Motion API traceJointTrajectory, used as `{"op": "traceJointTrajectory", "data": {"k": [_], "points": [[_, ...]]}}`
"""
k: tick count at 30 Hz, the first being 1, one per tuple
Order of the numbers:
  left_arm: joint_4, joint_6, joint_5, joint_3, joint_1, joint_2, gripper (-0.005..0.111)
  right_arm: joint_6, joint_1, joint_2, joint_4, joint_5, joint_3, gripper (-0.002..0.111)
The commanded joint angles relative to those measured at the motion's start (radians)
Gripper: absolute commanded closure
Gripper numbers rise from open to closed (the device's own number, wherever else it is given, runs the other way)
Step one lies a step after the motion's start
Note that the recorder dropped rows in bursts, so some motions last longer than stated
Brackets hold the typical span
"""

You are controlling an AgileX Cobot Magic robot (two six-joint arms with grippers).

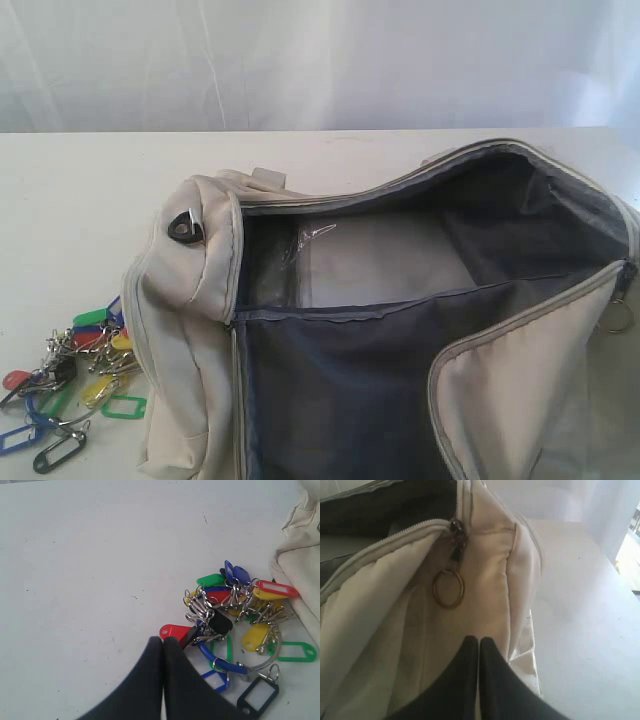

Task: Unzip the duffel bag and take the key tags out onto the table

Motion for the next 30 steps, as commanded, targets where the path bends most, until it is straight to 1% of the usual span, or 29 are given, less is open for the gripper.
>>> {"op": "traceJointTrajectory", "data": {"k": [1, 4, 11, 30], "points": [[-0.006, -0.007, -0.001, 0.005, 0.002, -0.004, 0.107, -0.022, -0.004, -0.005, 0.016, -0.016, 0.006, 0.107], [-0.006, -0.007, -0.001, 0.005, 0.002, -0.004, 0.107, -0.006, -0.004, -0.005, 0.007, -0.017, 0.006, 0.107], [-0.006, -0.007, -0.001, 0.005, 0.002, -0.004, 0.107, 0.005, -0.058, -0.005, -0.029, -0.017, 0.006, 0.107], [-0.006, -0.007, -0.001, 0.005, 0.002, -0.004, 0.107, 0.005, -0.057, -0.005, -0.027, -0.019, 0.006, 0.107]]}}
